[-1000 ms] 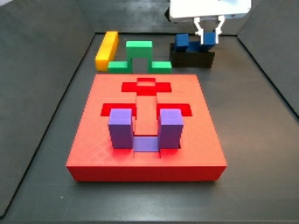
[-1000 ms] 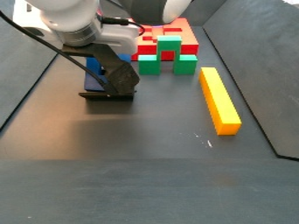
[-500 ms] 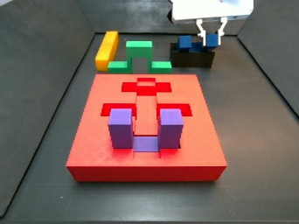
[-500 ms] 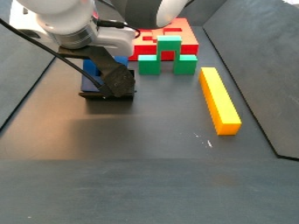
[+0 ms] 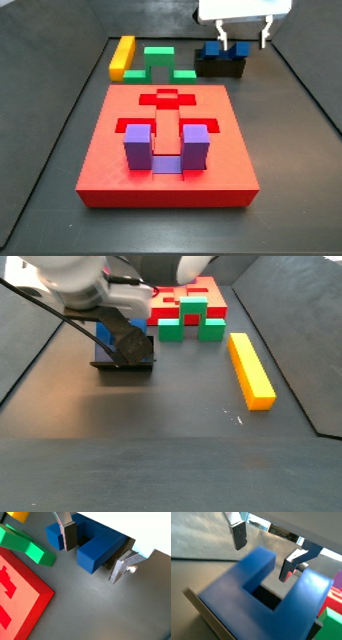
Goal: Pick up the blue object. Move up. Place the blue object on the fixture. Regrasp the blue object. Move to above the board. Insert the blue object.
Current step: Regrasp the blue object.
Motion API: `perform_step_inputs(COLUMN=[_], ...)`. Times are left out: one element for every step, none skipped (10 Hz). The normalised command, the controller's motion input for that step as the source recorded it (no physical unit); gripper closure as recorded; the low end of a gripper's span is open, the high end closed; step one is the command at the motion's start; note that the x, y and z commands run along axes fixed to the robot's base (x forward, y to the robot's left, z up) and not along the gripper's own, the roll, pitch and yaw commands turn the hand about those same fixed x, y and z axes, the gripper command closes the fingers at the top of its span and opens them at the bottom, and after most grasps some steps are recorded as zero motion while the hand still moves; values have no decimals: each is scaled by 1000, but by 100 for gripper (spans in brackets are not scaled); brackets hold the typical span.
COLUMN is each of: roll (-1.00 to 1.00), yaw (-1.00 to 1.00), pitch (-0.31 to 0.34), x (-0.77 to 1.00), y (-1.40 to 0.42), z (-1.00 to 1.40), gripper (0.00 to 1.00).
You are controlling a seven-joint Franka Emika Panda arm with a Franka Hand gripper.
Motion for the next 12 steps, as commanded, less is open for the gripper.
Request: perform_step_inputs(roll=[-314, -71, 306, 986, 1000, 1000, 1000, 1000, 1000, 1000, 1000, 1000], yaw=[-97, -77, -34, -37, -23, 0, 0, 0, 0, 0, -11, -46], pitch=[46, 69, 123, 209, 257, 289, 303, 317, 309, 286, 194, 114], x=[43, 0, -6, 0, 0, 63, 137, 240, 346, 377, 471, 529], y=[403, 189, 0, -97, -109, -140, -171, -217, -269, -251, -266, -271], z=[417, 329, 451, 506, 383, 294, 249, 231, 237, 194, 151, 46], gripper=[0, 0, 0, 0, 0, 0, 0, 0, 0, 0, 0, 0])
